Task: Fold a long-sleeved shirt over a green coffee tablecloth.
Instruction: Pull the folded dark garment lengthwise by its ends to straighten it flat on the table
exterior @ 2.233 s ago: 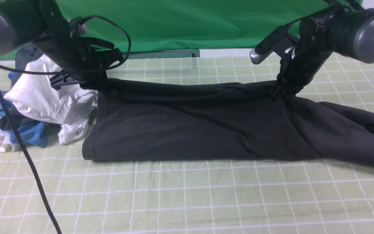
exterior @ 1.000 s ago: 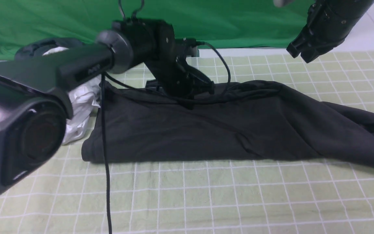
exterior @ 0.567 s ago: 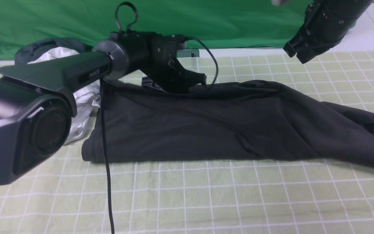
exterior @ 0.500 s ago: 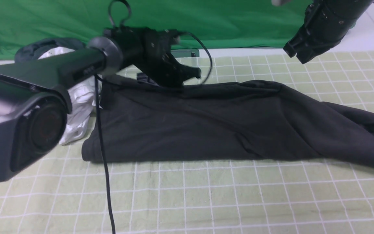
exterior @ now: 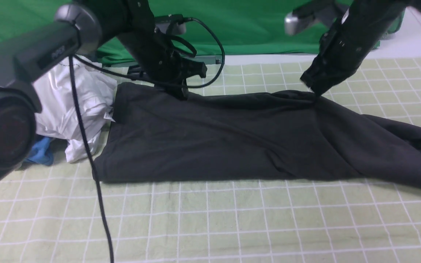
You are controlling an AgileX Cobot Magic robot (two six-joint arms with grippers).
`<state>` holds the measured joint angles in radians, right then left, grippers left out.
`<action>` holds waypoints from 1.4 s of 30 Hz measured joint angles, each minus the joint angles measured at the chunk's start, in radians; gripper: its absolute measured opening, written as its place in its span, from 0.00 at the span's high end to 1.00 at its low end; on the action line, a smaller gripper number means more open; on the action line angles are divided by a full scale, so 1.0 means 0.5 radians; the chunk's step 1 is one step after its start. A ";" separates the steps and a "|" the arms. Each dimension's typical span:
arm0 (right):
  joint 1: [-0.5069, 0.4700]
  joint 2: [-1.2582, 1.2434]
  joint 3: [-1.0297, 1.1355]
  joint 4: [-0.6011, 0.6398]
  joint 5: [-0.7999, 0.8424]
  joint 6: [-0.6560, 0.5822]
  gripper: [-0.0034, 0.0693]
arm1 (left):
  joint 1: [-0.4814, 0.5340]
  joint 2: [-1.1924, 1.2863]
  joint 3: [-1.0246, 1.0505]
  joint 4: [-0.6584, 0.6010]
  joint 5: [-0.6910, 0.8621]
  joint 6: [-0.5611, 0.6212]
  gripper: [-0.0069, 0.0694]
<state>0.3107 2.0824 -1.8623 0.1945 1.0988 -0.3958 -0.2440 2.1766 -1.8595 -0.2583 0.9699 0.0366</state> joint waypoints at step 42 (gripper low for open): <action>-0.752 -0.589 1.040 -0.016 0.017 0.137 0.55 | -0.052 -0.275 0.953 -0.041 -0.427 0.109 0.89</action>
<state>-0.0654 1.7879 -1.3420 0.1867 1.1074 -0.3273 -0.2700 2.0391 -1.3832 -0.2789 0.7566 0.0911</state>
